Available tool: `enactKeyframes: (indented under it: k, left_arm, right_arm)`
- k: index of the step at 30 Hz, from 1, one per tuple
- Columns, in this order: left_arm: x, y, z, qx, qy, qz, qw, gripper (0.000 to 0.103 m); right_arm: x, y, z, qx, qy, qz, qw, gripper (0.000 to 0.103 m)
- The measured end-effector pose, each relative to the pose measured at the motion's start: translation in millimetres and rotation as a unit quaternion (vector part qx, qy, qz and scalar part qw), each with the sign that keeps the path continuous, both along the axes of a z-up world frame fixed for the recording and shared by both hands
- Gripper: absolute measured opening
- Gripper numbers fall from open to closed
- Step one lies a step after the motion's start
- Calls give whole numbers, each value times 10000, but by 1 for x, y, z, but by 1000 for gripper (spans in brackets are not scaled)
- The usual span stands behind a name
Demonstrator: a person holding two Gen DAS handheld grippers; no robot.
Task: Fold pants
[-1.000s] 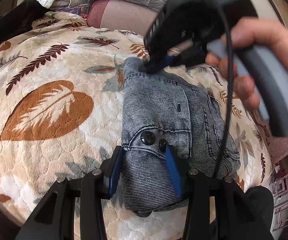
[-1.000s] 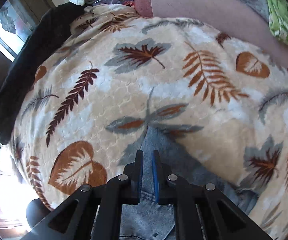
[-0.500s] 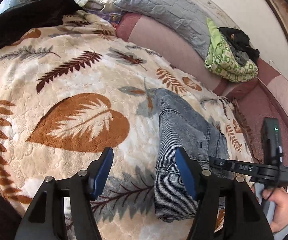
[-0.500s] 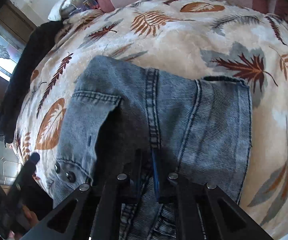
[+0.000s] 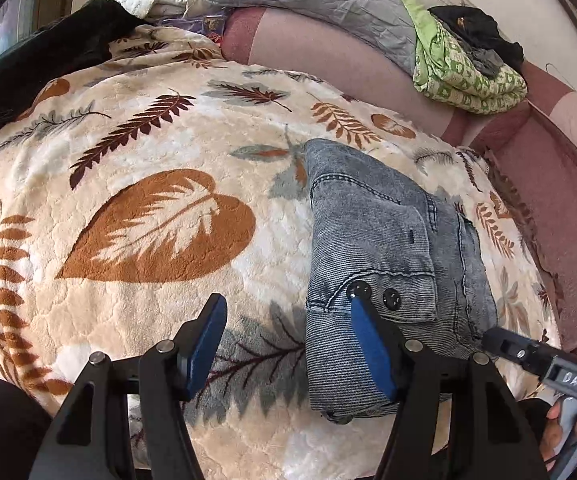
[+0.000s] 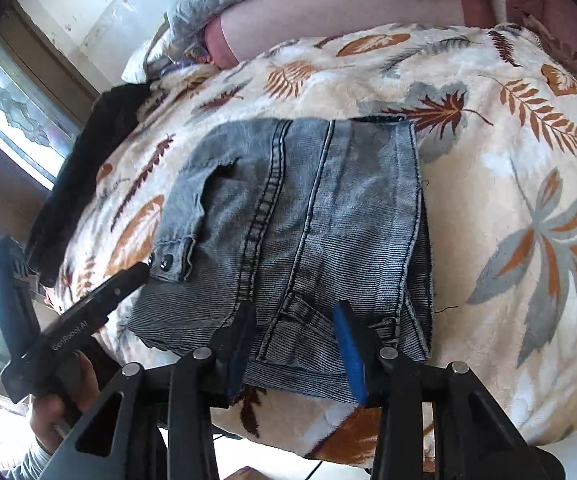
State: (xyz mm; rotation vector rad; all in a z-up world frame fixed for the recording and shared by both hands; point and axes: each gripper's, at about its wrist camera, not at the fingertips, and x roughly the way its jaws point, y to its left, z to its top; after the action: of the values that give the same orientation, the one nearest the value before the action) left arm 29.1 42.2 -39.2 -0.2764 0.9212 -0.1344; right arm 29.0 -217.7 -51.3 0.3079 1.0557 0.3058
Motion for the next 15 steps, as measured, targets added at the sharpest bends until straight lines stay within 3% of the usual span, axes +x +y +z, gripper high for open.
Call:
enactKeyframes:
  k: [2, 4, 7, 9, 10, 15]
  left_arm:
    - [-1, -6, 0, 161, 25, -53, 9999, 67]
    - [1, -15, -6, 400, 207, -257, 9987, 68]
    - [-6, -12, 2, 396, 66, -154, 9991, 68]
    - [-8, -10, 8, 297, -13, -79, 9995, 68]
    - [-8, -11, 10, 343, -31, -75, 9994, 68]
    - [-6, -17, 9, 608, 86, -151, 9980, 68]
  right_arm:
    - [1, -7, -23, 177, 249, 7, 9995, 53]
    - [-2, -15, -17, 454, 204, -71, 9987, 52]
    - [-9, -35, -3, 1074, 37, -388, 9935, 53]
    - [-17, -49, 0, 1248, -184, -722, 9894, 62]
    - [-22, -57, -2, 1332, -261, -886, 9868, 67]
    - [-22, -92, -24, 2286, -41, -1276, 9651, 68]
